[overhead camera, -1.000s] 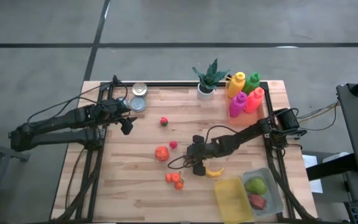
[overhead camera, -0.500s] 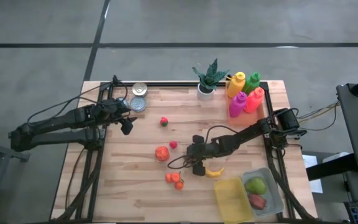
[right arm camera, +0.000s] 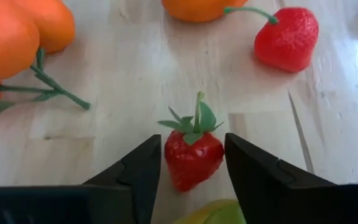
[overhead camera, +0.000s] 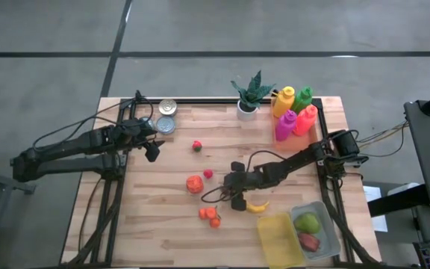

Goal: Pick & Place Food Item
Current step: Put the bottom red strawberry into the gray bin

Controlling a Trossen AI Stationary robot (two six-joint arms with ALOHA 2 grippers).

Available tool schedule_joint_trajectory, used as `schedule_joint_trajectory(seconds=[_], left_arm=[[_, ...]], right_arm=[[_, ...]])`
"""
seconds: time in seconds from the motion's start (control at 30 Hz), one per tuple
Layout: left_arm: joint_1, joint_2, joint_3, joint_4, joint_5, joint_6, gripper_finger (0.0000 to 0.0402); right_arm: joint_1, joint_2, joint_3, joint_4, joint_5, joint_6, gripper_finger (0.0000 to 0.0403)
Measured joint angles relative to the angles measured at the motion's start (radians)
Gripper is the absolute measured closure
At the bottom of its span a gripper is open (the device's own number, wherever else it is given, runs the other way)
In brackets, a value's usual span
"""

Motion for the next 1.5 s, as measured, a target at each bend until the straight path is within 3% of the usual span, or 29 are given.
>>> schedule_joint_trajectory(seconds=[0.23, 1.5], left_arm=[[0.0, 0.0, 0.0, 0.0, 0.0, 0.0, 0.0126], [0.0, 0.0, 0.0, 0.0, 0.0, 0.0, 0.0126]], right_arm=[[0.001, -0.001, 0.0, 0.0, -0.042, 0.003, 0.0267], [-0.01, -0.014, 0.054, -0.003, -0.047, -0.002, 0.0271]])
